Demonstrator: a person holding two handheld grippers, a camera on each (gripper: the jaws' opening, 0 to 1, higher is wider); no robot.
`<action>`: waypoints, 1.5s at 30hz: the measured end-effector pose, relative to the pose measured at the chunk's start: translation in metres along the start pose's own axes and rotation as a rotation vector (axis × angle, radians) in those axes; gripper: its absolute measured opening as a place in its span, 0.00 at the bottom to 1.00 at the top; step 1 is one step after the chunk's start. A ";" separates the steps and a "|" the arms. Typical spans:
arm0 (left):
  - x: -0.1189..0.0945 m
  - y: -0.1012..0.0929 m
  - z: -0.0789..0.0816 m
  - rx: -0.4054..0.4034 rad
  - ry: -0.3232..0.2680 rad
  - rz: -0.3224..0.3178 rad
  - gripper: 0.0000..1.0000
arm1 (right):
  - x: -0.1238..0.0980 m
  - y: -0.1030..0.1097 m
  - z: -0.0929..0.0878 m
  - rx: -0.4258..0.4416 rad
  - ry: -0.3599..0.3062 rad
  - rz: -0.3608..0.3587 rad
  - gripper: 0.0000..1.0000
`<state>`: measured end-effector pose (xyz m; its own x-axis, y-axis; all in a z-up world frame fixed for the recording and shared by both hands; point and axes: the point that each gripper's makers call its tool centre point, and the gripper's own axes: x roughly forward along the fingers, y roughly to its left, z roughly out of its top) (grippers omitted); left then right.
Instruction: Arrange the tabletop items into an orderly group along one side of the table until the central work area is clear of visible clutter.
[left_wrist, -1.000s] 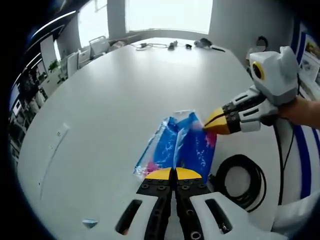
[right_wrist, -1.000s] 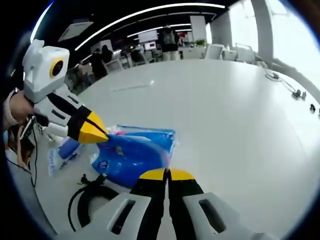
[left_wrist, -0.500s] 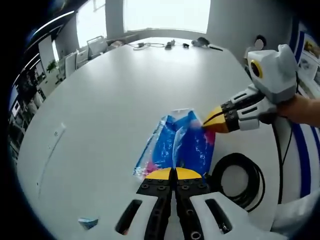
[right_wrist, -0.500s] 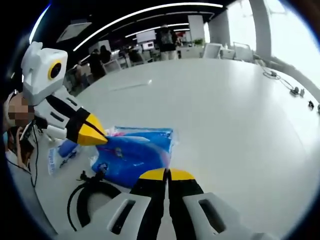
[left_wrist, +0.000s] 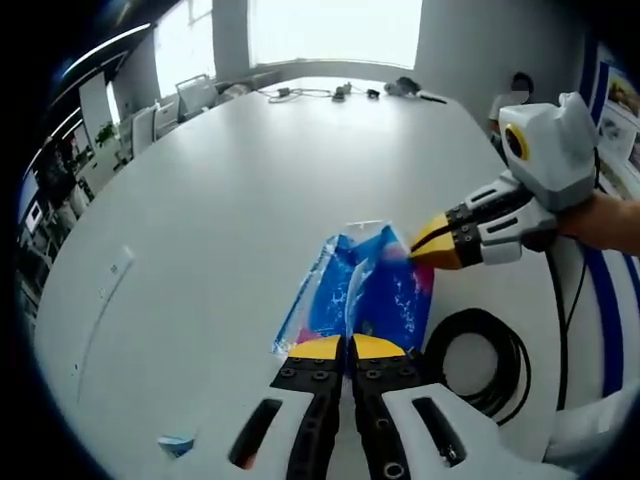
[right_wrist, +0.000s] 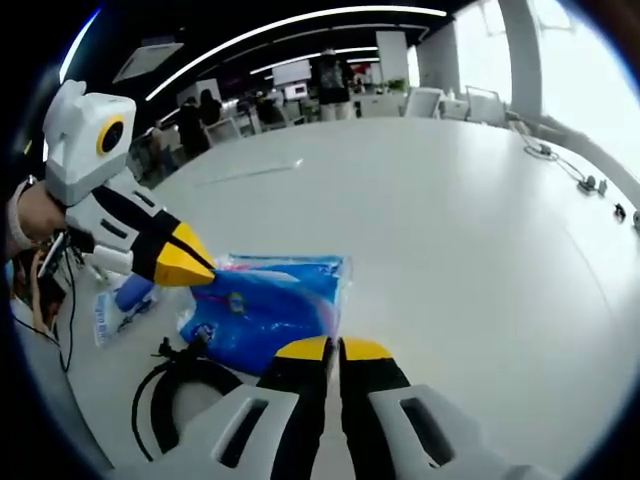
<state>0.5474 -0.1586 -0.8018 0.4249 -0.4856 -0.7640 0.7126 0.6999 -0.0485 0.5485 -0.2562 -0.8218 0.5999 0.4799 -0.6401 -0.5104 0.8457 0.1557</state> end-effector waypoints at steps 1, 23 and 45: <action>0.000 0.000 0.001 0.000 -0.003 0.000 0.00 | 0.000 0.000 0.000 0.001 -0.001 0.001 0.01; -0.015 -0.002 0.006 -0.040 -0.079 0.011 0.20 | -0.009 0.007 0.001 -0.022 -0.009 0.001 0.11; -0.056 -0.002 -0.014 -0.209 -0.196 0.031 0.46 | -0.026 0.017 0.019 -0.074 -0.041 0.000 0.22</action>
<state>0.5146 -0.1256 -0.7678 0.5586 -0.5400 -0.6296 0.5760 0.7987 -0.1741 0.5352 -0.2498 -0.7882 0.6240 0.4900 -0.6087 -0.5535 0.8270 0.0982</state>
